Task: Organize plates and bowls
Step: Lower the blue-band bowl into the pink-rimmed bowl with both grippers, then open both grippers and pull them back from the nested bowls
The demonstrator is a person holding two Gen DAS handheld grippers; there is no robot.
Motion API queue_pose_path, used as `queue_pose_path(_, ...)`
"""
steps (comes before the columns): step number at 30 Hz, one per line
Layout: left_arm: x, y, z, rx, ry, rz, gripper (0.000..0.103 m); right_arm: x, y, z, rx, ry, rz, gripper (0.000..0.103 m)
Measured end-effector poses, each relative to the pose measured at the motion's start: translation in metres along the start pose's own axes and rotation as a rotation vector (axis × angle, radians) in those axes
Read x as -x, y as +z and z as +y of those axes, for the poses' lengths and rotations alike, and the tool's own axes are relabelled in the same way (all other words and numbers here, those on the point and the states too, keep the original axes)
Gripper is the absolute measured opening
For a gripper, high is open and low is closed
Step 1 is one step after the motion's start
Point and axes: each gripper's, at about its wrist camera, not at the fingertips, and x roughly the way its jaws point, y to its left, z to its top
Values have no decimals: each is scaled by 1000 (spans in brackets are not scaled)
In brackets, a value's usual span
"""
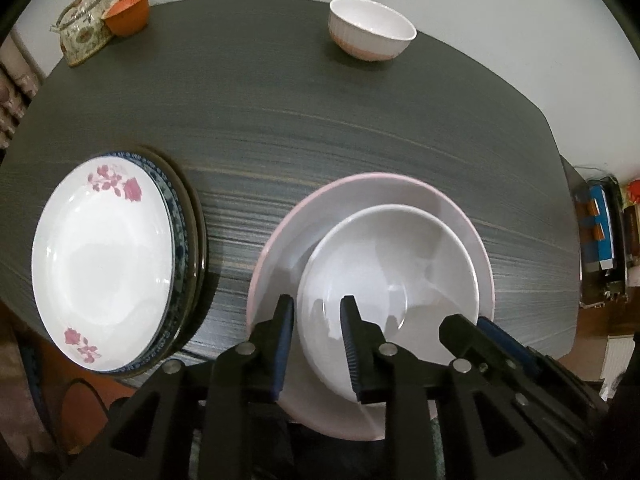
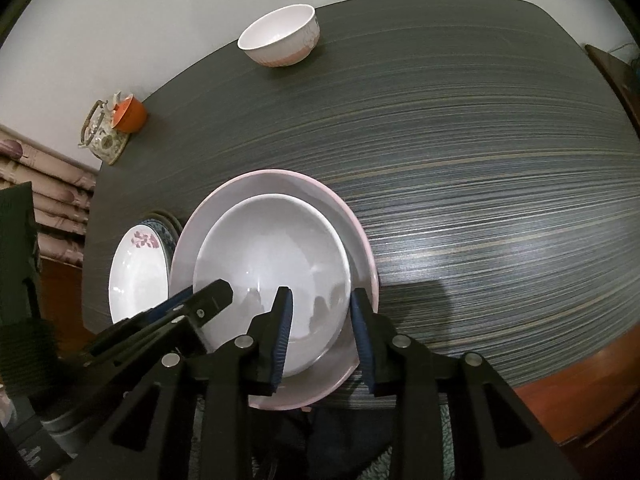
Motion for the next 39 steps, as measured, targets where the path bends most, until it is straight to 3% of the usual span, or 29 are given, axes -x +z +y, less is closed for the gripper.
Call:
queue_pose_path(4, 8, 1, 2, -4, 20, -35, 33, 6, 0, -1, 4, 2, -19, 33)
queue_pose_path(17, 31, 0, -6, -42, 15, -124, 34, 24, 6, 1, 13, 12, -73, 35)
queue_pose_path(27, 43, 1, -4, -46, 77, -183, 34, 29, 14, -4, 5, 2, -98, 35)
queue_pose_path(39, 39, 22, 7, -24, 124, -176, 34, 29, 35, -3, 7, 0, -97, 36)
